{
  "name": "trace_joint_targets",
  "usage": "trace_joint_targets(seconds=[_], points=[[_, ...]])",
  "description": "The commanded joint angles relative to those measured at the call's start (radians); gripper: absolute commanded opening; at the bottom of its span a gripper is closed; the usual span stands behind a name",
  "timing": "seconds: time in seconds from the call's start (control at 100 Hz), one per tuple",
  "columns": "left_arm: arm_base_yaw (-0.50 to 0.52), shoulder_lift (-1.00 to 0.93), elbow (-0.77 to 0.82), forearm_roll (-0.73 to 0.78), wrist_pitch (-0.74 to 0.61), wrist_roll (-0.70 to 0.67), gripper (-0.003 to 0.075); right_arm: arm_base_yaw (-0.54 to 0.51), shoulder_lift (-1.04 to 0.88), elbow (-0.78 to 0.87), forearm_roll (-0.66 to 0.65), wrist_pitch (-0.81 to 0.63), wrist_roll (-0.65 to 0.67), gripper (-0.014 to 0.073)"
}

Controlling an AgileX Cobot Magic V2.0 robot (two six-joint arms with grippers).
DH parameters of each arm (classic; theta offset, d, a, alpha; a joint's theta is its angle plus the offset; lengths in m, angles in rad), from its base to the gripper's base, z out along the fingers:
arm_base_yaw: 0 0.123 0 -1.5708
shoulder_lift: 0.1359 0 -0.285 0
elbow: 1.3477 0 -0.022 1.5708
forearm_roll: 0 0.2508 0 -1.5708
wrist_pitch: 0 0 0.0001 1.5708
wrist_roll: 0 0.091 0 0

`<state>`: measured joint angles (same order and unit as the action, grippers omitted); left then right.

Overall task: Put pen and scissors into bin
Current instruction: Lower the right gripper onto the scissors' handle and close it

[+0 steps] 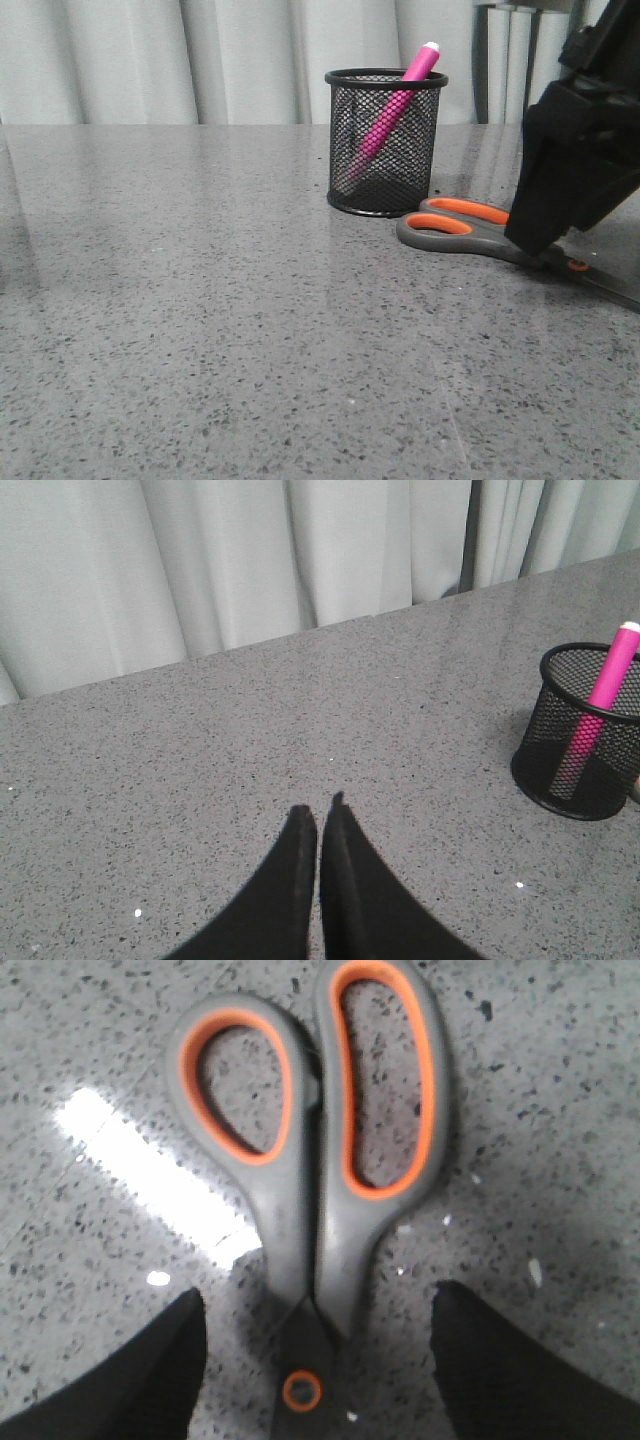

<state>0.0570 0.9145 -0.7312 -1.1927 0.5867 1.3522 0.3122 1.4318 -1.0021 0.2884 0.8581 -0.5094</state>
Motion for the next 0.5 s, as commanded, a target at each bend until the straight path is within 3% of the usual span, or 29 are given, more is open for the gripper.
trace_joint_targets(seconds=[0.0, 0.35, 0.49], points=[[0.004, -0.013, -0.024, -0.056, -0.010, -0.005, -0.0019, 0.002, -0.003, -0.042, -0.004, -0.017, 0.008, 0.0433], [0.004, -0.013, -0.024, -0.060, -0.010, -0.005, -0.0019, 0.033, 0.037, -0.054, 0.001, -0.004, 0.008, 0.0433], [0.004, -0.013, -0.024, -0.060, -0.010, -0.005, -0.0019, 0.074, 0.040, -0.054, -0.071, -0.012, 0.008, 0.0433]])
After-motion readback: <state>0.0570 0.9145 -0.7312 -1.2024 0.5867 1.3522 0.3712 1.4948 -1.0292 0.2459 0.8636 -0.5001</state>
